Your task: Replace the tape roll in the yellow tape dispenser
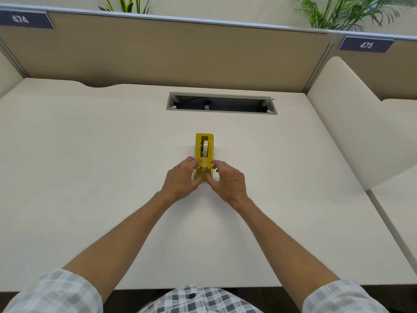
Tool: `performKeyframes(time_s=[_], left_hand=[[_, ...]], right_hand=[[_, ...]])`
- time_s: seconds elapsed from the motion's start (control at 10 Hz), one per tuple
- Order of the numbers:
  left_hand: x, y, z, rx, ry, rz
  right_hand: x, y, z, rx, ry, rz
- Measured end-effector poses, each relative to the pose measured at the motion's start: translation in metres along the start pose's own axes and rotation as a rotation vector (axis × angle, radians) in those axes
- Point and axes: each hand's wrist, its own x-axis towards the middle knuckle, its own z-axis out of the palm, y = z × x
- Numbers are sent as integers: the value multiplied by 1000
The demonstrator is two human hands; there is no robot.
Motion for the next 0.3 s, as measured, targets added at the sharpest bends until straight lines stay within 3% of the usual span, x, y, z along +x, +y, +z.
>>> performKeyframes(time_s=[0.3], left_hand=[[5,1,-32,31,105,-27]], right_hand=[[19,8,-24,-13,95,-41]])
